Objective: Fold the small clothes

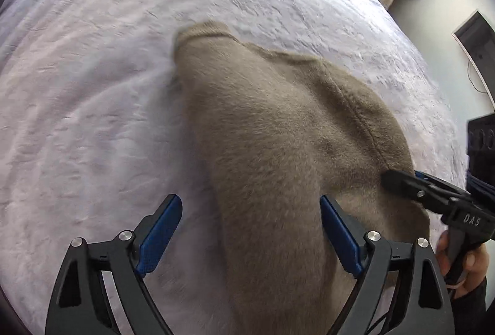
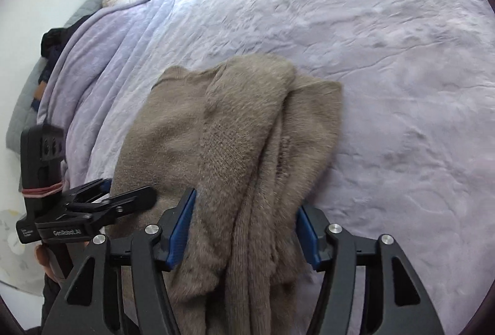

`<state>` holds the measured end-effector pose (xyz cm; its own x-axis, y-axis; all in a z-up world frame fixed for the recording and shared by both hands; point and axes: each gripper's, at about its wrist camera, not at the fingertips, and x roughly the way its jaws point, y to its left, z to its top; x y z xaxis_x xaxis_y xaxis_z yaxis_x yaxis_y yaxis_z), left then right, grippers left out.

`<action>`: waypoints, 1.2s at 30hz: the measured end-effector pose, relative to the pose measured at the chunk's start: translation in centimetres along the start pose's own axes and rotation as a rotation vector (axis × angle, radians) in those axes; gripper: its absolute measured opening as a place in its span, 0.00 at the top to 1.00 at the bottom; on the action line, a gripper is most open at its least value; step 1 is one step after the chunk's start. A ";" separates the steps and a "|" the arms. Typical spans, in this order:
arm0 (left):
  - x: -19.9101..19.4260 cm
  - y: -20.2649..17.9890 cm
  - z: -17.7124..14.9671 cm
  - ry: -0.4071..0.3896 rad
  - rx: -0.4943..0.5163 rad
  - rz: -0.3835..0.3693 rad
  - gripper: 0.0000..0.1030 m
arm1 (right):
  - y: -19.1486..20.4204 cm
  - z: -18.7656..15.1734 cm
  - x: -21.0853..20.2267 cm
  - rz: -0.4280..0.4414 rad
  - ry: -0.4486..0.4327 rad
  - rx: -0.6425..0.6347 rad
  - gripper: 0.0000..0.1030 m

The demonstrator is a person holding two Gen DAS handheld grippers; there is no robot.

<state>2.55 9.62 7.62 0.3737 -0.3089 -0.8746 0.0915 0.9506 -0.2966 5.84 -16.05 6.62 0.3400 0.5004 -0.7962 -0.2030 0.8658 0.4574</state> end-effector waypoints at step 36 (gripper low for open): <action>1.3 2.6 0.3 -0.063 -0.059 0.284 0.00 | 7.6 -2.5 -0.4 -0.091 -0.081 -0.442 0.29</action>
<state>3.56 11.66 5.84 0.4336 -0.0267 -0.9007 -0.0775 0.9948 -0.0668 1.85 -9.65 9.39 0.4417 0.4368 -0.7836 -0.5358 0.8290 0.1602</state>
